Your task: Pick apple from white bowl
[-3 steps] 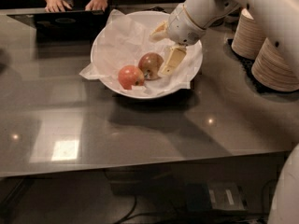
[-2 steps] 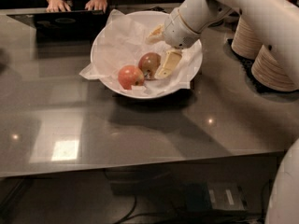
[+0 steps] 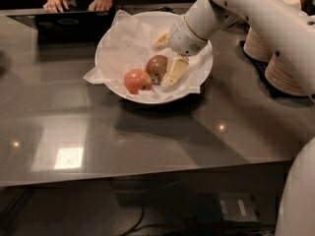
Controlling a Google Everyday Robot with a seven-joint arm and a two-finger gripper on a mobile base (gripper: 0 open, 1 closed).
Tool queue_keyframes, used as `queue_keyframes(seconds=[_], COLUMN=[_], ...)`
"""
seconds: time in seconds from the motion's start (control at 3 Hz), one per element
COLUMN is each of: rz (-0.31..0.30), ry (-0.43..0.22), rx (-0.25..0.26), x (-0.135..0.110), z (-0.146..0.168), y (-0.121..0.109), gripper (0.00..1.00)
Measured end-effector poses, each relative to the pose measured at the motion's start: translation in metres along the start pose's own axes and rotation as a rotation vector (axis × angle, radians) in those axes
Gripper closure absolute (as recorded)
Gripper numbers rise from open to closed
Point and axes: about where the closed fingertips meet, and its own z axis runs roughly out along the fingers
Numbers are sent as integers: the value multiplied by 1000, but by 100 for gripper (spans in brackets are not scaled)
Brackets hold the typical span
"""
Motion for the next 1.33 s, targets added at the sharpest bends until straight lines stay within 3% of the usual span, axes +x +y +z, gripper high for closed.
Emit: queue_keyframes(seconds=[0.33,1.33], rz=[10,19], ry=[-8,-19], rx=[-18,-36], x=[3,6], z=[11,19], y=[2,3], gripper=[27,93])
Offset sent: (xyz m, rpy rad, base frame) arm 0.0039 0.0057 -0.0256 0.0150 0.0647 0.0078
